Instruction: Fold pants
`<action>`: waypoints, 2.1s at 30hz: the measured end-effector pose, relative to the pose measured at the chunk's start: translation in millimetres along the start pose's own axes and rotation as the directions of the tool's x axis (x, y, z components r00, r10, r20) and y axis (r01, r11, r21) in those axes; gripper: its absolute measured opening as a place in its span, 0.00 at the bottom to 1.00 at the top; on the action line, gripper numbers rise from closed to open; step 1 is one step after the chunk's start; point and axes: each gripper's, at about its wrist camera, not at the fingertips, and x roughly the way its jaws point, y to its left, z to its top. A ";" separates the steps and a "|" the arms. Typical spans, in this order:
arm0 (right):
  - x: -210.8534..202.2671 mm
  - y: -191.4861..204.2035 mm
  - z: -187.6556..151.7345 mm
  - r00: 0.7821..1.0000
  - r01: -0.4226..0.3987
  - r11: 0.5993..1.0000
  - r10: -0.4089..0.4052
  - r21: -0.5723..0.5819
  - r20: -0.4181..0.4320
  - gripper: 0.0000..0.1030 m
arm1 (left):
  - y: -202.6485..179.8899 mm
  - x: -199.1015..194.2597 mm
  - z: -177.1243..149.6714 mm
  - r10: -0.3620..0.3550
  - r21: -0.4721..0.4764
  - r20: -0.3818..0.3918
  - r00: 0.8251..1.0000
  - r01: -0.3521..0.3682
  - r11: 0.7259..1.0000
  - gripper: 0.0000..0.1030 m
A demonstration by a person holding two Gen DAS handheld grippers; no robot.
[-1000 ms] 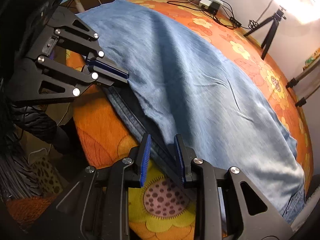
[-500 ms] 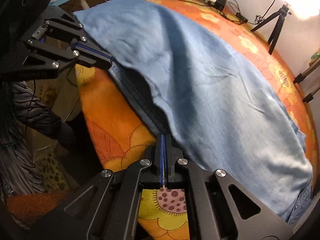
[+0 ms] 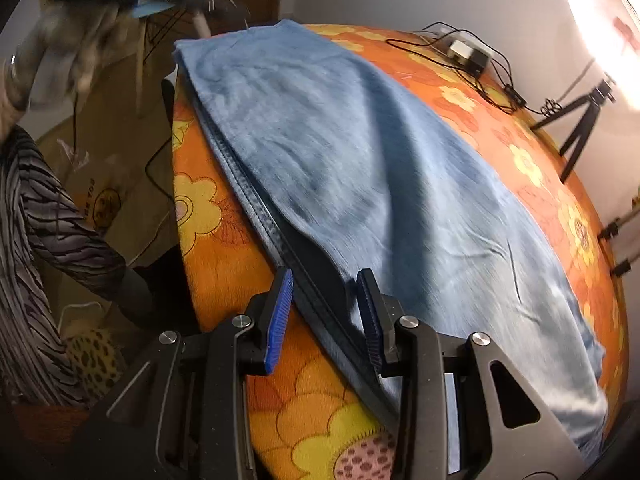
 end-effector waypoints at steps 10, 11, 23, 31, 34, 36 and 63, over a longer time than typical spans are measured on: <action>10.2 -2.8 9.5 1.000 -0.014 1.000 0.014 -0.014 -0.010 0.21 | 154.7 -15.5 -46.1 0.055 -0.467 -0.066 0.996 -0.079 0.880 0.35; 11.8 -2.2 10.1 1.000 -0.014 1.000 0.014 -0.019 -0.014 0.19 | 155.6 -7.7 -50.0 0.039 -0.473 -0.097 0.995 -0.080 0.877 0.35; 12.0 -6.6 6.3 0.999 -0.029 1.000 0.029 -0.002 -0.026 0.17 | 154.5 11.7 -63.9 0.048 -0.541 -0.195 0.980 -0.148 0.828 0.43; 16.6 -4.0 9.9 1.000 -0.014 1.000 0.014 -0.015 -0.014 0.18 | 142.4 29.8 -51.4 0.054 -0.485 -0.213 0.976 -0.154 0.861 0.43; 16.5 -0.4 13.7 1.000 -0.005 1.000 0.005 -0.028 -0.001 0.18 | 144.7 31.7 -52.8 0.045 -0.497 -0.200 0.979 -0.141 0.856 0.41; 19.9 1.2 15.7 1.000 -0.005 0.999 0.005 -0.036 -0.006 0.17 | 148.1 32.3 -54.3 0.057 -0.501 -0.197 0.979 -0.150 0.852 0.19; 13.2 -1.8 16.6 0.998 -0.062 0.998 0.062 -0.008 -0.014 0.03 | 169.5 33.2 -68.6 0.016 -0.659 -0.199 0.980 -0.146 0.738 0.42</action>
